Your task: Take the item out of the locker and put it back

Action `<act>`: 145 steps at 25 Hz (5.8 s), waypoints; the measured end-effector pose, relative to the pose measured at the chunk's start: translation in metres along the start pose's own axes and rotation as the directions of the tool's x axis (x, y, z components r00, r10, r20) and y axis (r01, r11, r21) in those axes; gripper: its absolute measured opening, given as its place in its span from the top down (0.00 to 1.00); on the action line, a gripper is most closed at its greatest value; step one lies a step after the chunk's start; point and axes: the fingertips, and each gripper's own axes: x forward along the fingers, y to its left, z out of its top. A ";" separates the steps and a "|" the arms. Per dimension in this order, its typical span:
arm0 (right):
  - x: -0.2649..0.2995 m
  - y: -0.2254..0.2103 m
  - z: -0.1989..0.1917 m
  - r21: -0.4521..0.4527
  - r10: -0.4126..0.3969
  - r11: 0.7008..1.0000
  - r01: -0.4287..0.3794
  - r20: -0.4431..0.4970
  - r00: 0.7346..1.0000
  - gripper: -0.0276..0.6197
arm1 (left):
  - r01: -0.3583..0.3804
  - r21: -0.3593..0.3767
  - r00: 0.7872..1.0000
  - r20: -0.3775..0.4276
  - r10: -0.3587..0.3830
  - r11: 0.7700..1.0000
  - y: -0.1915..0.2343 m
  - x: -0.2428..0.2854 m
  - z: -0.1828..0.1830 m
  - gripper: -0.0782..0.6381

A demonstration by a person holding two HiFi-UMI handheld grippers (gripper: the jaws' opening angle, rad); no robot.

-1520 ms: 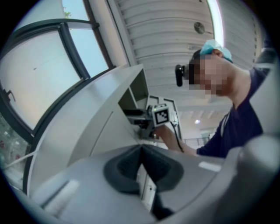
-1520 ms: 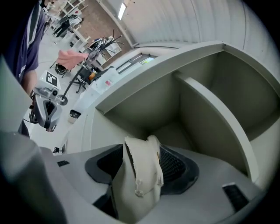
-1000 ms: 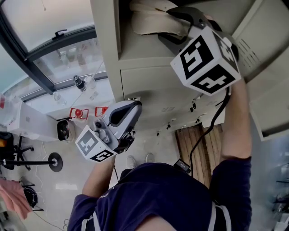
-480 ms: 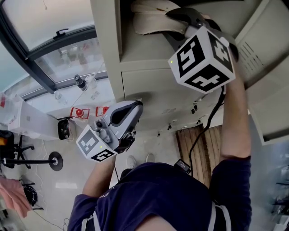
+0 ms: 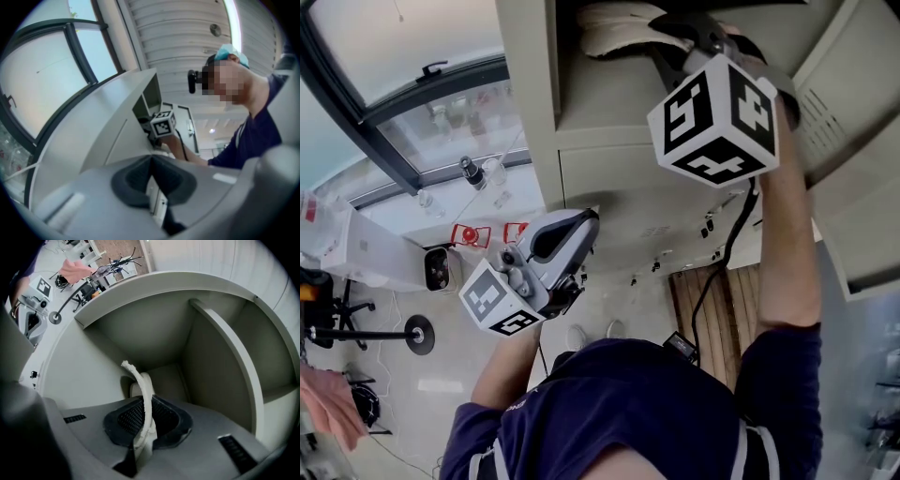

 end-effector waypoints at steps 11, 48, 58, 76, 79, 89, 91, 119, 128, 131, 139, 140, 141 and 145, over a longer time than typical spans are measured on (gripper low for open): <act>-0.019 -0.021 -0.002 0.052 -0.138 0.989 0.137 0.007 0.990 0.92 | 0.019 0.030 0.998 -0.059 -0.017 0.999 -0.010 0.005 0.007 0.89; -0.294 -0.010 -0.002 0.290 -0.434 0.886 0.362 0.243 0.867 0.92 | -0.127 0.268 0.987 -0.064 0.149 0.955 -0.178 0.030 0.009 0.89; -0.361 0.018 -0.008 0.355 -0.396 0.891 0.283 0.303 0.867 0.92 | -0.178 0.275 0.970 -0.111 0.215 0.945 -0.233 0.011 -0.007 0.89; -0.447 0.105 0.008 0.458 -0.367 0.857 0.238 0.216 0.905 0.92 | -0.130 0.200 0.969 -0.182 0.167 0.971 -0.288 -0.059 -0.021 0.89; -0.459 0.120 0.011 0.466 -0.357 0.854 0.231 0.200 0.912 0.92 | -0.116 0.192 0.970 -0.190 0.153 0.974 -0.299 -0.065 -0.024 0.89; -0.481 0.162 0.004 0.498 -0.310 0.848 0.182 0.187 0.932 0.92 | -0.117 0.133 0.966 -0.216 0.144 0.984 -0.329 -0.081 -0.051 0.89; -0.484 0.169 -0.002 0.507 -0.302 0.845 0.169 0.193 0.934 0.92 | -0.125 0.127 0.963 -0.224 0.151 0.984 -0.333 -0.081 -0.059 0.89; -0.482 0.210 -0.091 0.548 -0.186 0.836 0.007 0.273 0.944 0.92 | -0.233 0.121 0.944 -0.209 0.255 0.965 -0.334 -0.037 -0.099 0.89; -0.479 0.210 -0.084 0.562 -0.193 0.827 0.007 0.271 0.943 0.92 | -0.225 0.126 0.948 -0.202 0.247 0.966 -0.334 -0.040 -0.092 0.89; -0.477 0.212 -0.078 0.558 -0.187 0.830 0.007 0.266 0.946 0.92 | -0.220 0.122 0.949 -0.204 0.242 0.968 -0.335 -0.045 -0.090 0.89; -0.477 0.212 -0.058 0.556 -0.202 0.831 0.034 0.243 0.949 0.92 | -0.189 0.109 0.957 -0.202 0.208 0.976 -0.335 -0.058 -0.079 0.89; -0.477 0.212 -0.055 0.555 -0.203 0.831 0.038 0.240 0.949 0.92 | -0.185 0.108 0.958 -0.202 0.204 0.977 -0.335 -0.059 -0.077 0.89; -0.478 0.212 -0.053 0.554 -0.206 0.832 0.041 0.238 0.949 0.92 | -0.181 0.107 0.959 -0.202 0.200 0.978 -0.335 -0.061 -0.076 0.89; -0.480 0.211 -0.046 0.555 -0.216 0.830 0.054 0.230 0.949 0.92 | -0.171 0.105 0.961 -0.201 0.190 0.980 -0.336 -0.066 -0.071 0.89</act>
